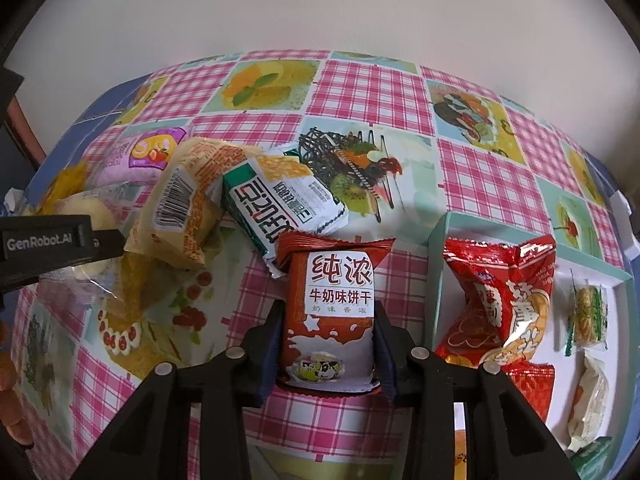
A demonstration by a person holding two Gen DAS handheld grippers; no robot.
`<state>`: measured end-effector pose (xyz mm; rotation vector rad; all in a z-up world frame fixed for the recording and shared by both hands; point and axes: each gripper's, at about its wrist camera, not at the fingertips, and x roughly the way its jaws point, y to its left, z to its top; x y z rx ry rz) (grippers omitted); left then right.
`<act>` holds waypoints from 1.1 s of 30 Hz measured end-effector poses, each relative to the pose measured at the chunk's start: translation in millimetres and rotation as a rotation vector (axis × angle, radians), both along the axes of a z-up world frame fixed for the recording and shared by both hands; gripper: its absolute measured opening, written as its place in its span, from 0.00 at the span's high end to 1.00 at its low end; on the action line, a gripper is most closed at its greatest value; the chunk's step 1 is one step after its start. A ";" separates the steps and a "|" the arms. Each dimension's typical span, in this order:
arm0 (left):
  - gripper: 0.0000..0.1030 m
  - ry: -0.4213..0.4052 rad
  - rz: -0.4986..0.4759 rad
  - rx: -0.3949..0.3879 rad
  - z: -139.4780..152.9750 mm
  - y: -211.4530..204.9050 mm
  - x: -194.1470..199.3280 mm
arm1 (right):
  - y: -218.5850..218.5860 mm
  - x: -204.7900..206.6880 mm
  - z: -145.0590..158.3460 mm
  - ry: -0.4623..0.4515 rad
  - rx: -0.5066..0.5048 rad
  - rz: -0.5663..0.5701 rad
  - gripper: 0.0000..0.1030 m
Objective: Organize snacks
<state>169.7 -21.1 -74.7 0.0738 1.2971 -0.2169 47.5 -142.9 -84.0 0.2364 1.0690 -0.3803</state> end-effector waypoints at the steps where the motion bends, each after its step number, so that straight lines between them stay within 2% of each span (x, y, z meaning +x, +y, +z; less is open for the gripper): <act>1: 0.49 -0.006 -0.001 -0.001 3.1 0.5 -0.9 | -0.5 -0.8 1.0 -0.003 0.005 -0.002 0.59; 6: 0.49 -0.049 0.005 -0.024 29.0 4.9 -3.4 | -2.9 -5.0 16.9 -0.048 0.018 -0.013 0.59; 16: 0.49 -0.159 0.012 -0.104 88.8 20.3 -10.6 | -13.6 -24.1 69.3 -0.164 0.025 -0.080 0.59; 24: 0.49 -0.229 -0.031 -0.142 122.4 11.0 -30.2 | -31.9 -48.3 88.9 -0.168 0.006 -0.162 0.59; 33: 0.49 -0.262 -0.124 -0.178 140.4 -23.7 -60.6 | -77.2 -85.4 99.4 -0.155 0.004 -0.311 0.59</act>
